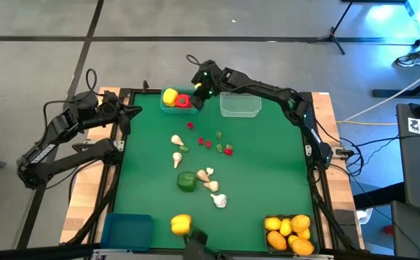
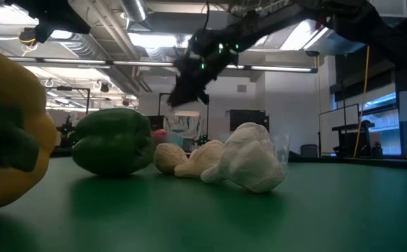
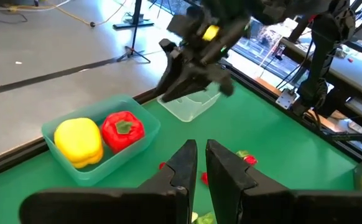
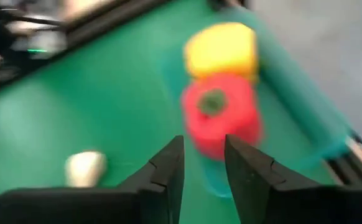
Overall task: Sort produce into baskets
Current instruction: Put the green bell pepper into the green bin
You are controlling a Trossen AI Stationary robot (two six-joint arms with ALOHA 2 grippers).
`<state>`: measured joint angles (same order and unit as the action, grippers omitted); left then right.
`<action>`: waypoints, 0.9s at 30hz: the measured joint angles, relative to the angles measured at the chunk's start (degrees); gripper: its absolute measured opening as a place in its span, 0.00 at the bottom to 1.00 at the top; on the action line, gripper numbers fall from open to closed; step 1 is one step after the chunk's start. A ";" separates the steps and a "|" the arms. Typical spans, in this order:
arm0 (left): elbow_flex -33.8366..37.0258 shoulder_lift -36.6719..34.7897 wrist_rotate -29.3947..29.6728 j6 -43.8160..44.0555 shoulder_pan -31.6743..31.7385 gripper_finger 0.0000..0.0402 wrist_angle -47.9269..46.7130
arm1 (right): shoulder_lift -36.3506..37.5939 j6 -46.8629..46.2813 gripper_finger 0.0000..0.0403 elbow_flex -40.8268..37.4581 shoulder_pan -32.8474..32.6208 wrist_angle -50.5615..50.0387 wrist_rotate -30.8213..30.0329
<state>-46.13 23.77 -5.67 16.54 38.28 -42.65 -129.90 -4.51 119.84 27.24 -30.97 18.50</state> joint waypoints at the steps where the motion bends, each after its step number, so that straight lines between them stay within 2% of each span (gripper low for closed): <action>1: 0.00 0.00 0.00 -0.40 0.00 0.08 -0.02 | 0.19 0.91 0.29 1.33 -0.60 -1.45 2.18; 5: 0.00 0.00 0.00 -0.66 0.02 0.08 -0.07 | 0.30 5.75 0.32 7.16 -5.04 -11.07 10.07; 9: 0.00 0.00 0.00 -0.67 0.00 0.08 -0.12 | 0.30 10.26 0.38 10.24 -11.84 -18.83 9.76; 14: 0.00 0.00 0.00 -0.80 0.00 0.08 -0.35 | 0.30 10.40 0.48 10.53 -21.05 -25.30 1.72; 17: 0.00 0.00 -0.02 -1.14 0.01 0.08 -0.35 | 0.30 5.80 0.51 10.53 -25.67 -29.51 -4.06; 22: 0.00 0.00 -0.02 -2.30 0.00 0.08 -0.42 | 0.30 -4.78 0.52 10.51 -31.83 -33.95 -13.10; 27: 0.00 0.00 -0.02 -3.05 0.01 0.08 -0.44 | -0.24 -14.96 0.51 8.98 -36.64 -35.02 -15.44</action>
<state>-46.13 23.77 -5.69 13.50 38.29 -43.09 -130.14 -19.47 128.81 -9.41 -66.00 3.07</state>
